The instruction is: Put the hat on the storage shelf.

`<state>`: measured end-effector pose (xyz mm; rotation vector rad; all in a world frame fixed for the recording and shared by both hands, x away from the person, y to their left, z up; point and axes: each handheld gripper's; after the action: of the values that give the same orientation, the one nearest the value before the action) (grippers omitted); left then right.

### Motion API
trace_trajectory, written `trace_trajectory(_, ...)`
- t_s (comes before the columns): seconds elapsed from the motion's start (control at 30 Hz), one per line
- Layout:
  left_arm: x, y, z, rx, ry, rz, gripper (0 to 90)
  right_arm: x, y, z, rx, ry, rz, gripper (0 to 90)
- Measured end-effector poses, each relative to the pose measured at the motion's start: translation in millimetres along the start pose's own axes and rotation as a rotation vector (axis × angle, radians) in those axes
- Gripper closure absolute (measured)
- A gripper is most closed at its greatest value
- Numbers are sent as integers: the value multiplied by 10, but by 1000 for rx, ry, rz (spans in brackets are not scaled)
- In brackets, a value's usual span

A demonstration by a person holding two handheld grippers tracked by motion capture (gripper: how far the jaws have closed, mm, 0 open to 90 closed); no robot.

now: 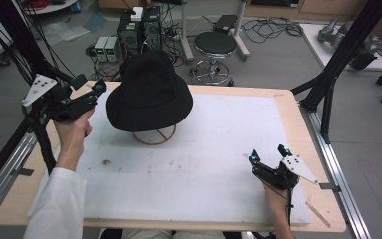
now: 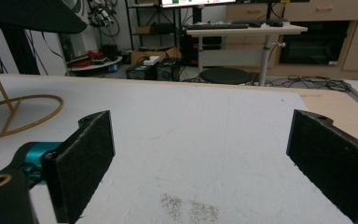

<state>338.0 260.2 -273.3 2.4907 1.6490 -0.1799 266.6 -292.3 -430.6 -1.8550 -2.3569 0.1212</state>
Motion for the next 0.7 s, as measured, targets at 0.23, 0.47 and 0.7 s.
trace_trajectory(0.23,152,-215,-6,-27,-1,-85,251,-7,4,-3,-4,-4,1,68)
trace_trajectory(0.47,294,-421,105,-61,7,-162,244,-19,-8,-7,-8,10,8,67)
trace_trajectory(0.7,424,-557,219,-70,2,-229,241,-29,-9,-7,-9,8,14,67)
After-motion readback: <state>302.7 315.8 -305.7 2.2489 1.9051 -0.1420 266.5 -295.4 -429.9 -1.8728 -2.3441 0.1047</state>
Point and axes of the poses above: each handheld gripper's, and its own axes: y roughly forward along the jaws, z roughly out of its underside, x roughly to its left
